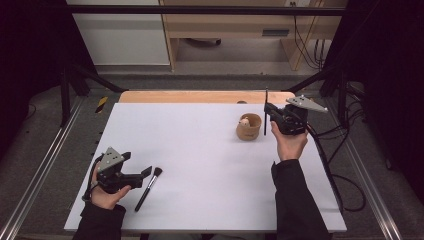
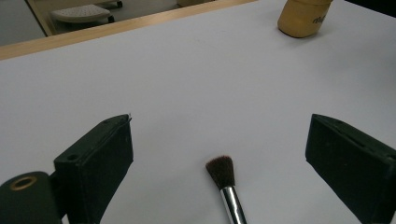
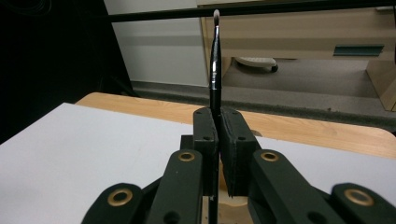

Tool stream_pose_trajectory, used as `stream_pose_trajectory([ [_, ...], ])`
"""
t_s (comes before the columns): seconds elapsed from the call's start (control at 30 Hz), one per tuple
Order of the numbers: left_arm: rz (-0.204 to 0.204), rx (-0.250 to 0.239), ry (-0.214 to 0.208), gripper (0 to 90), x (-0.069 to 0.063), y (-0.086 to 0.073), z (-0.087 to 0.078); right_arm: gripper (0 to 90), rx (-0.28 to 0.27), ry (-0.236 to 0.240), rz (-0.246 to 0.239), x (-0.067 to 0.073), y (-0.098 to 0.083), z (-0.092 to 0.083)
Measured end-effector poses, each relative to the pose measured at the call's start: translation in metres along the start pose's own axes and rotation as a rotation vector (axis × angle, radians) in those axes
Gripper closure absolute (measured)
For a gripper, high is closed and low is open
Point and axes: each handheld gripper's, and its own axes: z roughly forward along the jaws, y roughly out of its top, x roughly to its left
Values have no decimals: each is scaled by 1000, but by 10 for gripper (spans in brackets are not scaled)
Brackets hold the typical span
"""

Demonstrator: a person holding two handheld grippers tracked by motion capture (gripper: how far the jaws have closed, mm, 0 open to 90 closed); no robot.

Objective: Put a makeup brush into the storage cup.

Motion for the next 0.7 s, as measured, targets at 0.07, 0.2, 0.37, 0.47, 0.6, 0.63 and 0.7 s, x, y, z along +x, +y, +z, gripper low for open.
stream_pose_trajectory([
  [0.07,-1,1,0,69,0,0,0,857,-4,-3,7,0,1,3],
  [0.2,0,0,0,69,0,0,0,857,-8,-11,6,-1,2,8],
  [0.37,-1,-1,0,69,0,0,0,857,-16,-13,10,-3,2,13],
  [0.47,-2,1,-1,69,0,0,0,857,-14,-24,13,-4,2,18],
  [0.6,-3,0,-1,68,0,0,0,857,-16,-25,23,-5,2,22],
  [0.63,-2,1,0,68,1,0,0,857,-20,-29,25,-6,3,24],
  [0.7,-4,0,0,69,1,-1,0,857,-24,-27,28,-7,4,26],
])
